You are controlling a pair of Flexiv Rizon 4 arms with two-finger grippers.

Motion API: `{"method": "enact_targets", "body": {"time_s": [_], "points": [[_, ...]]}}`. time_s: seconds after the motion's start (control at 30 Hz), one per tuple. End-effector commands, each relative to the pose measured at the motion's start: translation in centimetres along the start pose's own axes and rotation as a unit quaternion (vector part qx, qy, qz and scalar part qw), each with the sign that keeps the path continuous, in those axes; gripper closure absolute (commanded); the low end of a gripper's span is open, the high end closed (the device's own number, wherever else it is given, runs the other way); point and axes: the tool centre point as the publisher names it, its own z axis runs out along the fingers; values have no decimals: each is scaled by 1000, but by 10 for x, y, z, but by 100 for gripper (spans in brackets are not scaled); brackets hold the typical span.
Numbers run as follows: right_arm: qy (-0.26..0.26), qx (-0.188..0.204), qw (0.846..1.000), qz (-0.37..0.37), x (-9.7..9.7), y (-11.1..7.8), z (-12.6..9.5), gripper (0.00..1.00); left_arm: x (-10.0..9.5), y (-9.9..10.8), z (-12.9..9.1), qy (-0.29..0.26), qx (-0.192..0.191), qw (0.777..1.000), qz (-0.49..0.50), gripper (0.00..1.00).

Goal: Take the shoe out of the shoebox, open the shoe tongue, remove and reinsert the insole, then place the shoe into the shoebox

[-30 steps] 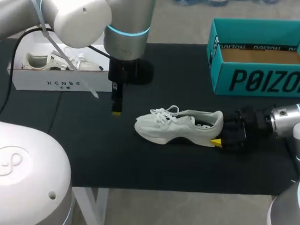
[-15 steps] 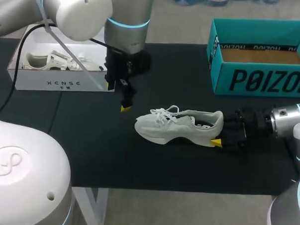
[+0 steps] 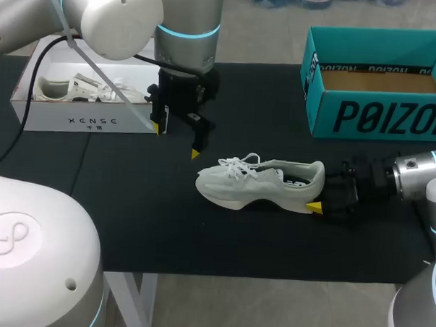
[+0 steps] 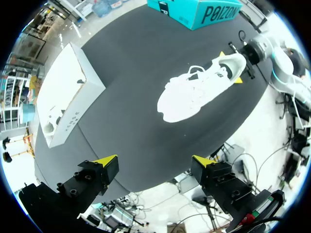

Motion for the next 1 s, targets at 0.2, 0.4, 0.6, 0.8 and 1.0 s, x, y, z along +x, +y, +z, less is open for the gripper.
{"method": "enact_targets", "body": {"time_s": [0.2,0.4,0.6,0.8,1.0], "points": [[-1,1,1000,1,-1,-5,6,100,53,-3,16,-13,22,987,-162,0],[-1,1,1000,1,-1,-5,6,100,73,-25,29,21,18,984,-177,0],[-1,1,1000,1,-1,-5,6,100,83,-62,39,19,18,984,-174,0],[-1,1,1000,1,-1,-5,6,100,99,-101,41,1,29,984,-176,0],[-1,1,1000,1,-1,-5,6,100,120,-136,51,-19,32,984,-175,0]]}}
